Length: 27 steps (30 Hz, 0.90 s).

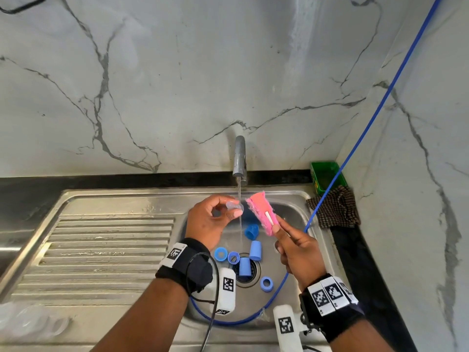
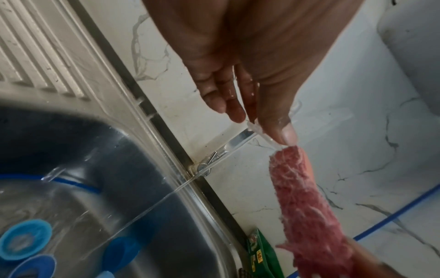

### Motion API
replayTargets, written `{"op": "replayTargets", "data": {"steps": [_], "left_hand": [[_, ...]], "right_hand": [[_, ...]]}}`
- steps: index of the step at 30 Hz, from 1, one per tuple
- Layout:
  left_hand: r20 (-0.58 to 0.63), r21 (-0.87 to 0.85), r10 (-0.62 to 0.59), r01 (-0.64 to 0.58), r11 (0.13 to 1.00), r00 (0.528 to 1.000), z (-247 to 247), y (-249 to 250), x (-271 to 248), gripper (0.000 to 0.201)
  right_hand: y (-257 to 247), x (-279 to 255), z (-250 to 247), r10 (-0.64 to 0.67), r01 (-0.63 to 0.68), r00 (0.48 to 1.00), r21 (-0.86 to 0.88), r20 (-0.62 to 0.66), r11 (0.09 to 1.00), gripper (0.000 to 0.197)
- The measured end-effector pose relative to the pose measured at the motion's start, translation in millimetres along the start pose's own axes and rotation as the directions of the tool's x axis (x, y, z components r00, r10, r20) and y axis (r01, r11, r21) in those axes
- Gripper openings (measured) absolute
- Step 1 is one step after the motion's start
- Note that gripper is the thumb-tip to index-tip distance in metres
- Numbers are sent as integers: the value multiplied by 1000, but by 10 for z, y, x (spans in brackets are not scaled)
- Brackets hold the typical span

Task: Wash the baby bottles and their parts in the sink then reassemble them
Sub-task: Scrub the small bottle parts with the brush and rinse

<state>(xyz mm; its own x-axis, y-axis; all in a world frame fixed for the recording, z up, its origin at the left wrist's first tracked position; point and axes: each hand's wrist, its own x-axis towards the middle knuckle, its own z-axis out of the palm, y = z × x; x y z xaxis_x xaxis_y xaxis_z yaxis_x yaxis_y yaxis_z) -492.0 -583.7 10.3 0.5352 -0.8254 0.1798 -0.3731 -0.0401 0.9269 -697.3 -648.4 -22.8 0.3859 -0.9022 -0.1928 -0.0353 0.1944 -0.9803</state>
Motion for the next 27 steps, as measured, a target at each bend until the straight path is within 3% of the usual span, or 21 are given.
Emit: {"op": "replayTargets", "data": {"steps": [4, 8, 11, 16, 21, 27], "left_hand": [[-58, 113, 81, -74, 991, 995, 66, 47, -81, 18], [-97, 125, -51, 63, 990, 994, 144, -16, -160, 22], [-112, 111, -113, 126, 986, 987, 224, 18, -260, 10], [-182, 269, -216, 260, 927, 959, 190, -155, -388, 17], [-143, 326, -337, 365, 872, 931, -204, -564, -322, 16], [-255, 429, -262, 352, 832, 931, -1175, -1182, 192, 12]], "right_hand": [[-23, -16, -43, -33, 33, 999, -12, 28, 999, 28], [-29, -19, -131, -14, 13, 999, 9, 40, 1000, 26], [-23, -17, -203, -19, 19, 998, 3, 62, 1000, 25], [68, 15, -185, -15, 19, 996, -52, 84, 998, 27], [165, -45, 113, 26, -14, 992, -103, 122, 995, 27], [345, -62, 737, 89, -76, 993, -150, 78, 986, 24]]}}
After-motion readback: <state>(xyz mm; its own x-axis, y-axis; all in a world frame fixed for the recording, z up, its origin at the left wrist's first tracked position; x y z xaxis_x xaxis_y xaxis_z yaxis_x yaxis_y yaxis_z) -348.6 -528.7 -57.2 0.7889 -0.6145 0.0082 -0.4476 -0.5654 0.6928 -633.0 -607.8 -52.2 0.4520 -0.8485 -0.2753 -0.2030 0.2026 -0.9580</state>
